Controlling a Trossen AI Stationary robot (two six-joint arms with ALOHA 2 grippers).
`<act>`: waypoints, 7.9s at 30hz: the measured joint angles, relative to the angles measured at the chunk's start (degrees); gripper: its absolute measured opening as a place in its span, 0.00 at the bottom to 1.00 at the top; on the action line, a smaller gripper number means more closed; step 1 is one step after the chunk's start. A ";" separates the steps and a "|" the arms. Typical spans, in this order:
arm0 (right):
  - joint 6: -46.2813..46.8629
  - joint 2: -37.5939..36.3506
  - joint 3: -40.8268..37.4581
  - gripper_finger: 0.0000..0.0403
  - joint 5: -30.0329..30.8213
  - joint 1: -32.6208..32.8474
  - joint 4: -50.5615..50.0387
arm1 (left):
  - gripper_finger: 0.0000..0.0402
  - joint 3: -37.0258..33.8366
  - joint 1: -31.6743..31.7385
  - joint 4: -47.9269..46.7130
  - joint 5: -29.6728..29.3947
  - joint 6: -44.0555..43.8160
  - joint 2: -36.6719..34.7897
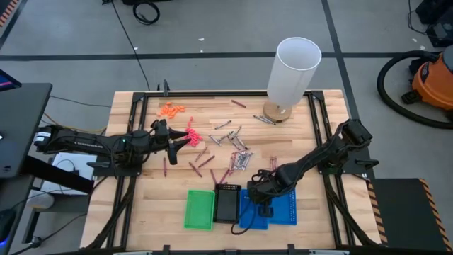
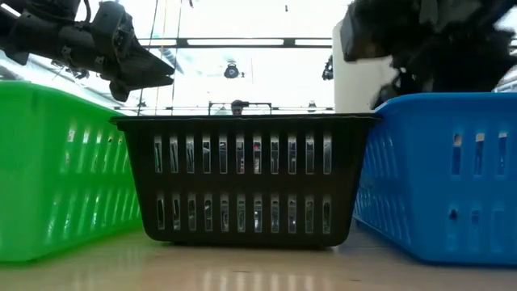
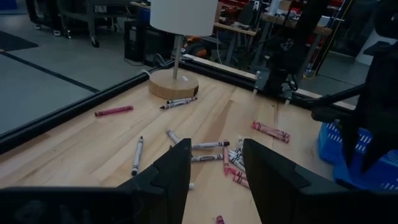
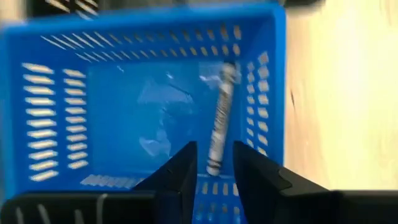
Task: Sort crayons
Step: Put the black crayon into the left blue bin, then put the white crayon into the black bin
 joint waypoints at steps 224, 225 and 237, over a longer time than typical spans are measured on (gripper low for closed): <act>-10.60 -12.48 -7.13 0.22 -4.11 -11.82 3.26 | 0.39 0.02 0.11 -3.00 0.13 -3.87 0.00; -11.31 -12.80 -6.26 0.22 -2.81 -11.82 2.17 | 0.39 0.02 0.11 -3.02 0.13 -3.87 0.00; -5.78 -11.93 -5.20 0.23 4.47 -16.79 -10.49 | 0.39 0.02 0.11 -3.39 0.13 -3.69 0.00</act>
